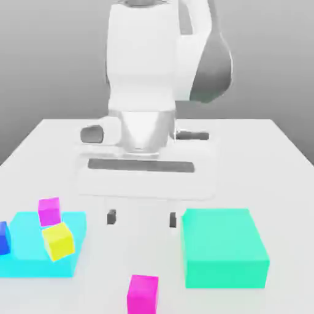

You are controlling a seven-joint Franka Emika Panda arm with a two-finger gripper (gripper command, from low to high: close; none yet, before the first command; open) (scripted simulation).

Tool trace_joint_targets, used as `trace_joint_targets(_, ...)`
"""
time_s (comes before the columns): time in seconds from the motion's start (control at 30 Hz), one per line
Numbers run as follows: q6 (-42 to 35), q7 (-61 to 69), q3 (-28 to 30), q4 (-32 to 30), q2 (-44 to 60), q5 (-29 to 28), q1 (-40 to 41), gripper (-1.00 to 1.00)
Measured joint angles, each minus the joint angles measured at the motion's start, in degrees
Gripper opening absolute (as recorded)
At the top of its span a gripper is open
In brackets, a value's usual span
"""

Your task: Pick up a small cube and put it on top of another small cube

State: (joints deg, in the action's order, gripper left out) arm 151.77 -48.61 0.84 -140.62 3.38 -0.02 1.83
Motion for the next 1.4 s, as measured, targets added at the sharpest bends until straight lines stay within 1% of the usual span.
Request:
trace_joint_targets(0.13, 3.4, -0.1, 0.1, -1.4, 8.3, 0.4, 0.2, 0.00)
trace_joint_targets(0.3, 11.1, 0.1, -0.1, -0.1, 18.7, 0.9, 0.4, 0.00)
trace_joint_targets(0.33, 12.3, 0.1, -0.2, 0.1, 20.1, 0.9, 0.5, -1.00)
trace_joint_targets(0.57, 12.3, 0.0, -0.3, 0.1, 20.2, 0.8, 0.5, -1.00)
trace_joint_targets(0.73, 5.1, -0.3, 0.1, -1.7, 11.2, 0.4, 0.5, -1.00)
trace_joint_targets(0.77, 3.9, -0.8, 1.3, -2.5, 9.1, 0.1, 1.1, -1.00)
trace_joint_targets(0.87, 0.8, -3.4, 5.5, -5.5, 2.9, -2.1, 4.2, -1.00)
trace_joint_targets(0.93, -1.2, -5.3, 8.0, -7.6, -1.2, -3.7, 8.4, -1.00)
trace_joint_targets(1.0, -3.1, -7.0, 9.3, -9.7, -5.4, -5.0, 14.0, -1.00)
trace_joint_targets(1.2, -8.7, -10.8, 14.3, -16.0, -17.5, -7.2, 22.0, -1.00)
trace_joint_targets(1.27, -8.0, -11.1, 15.7, -17.5, -18.2, -7.0, 23.6, -1.00)
trace_joint_targets(1.4, -0.2, -9.5, 16.8, -19.0, -11.6, -4.6, 23.2, -1.00)
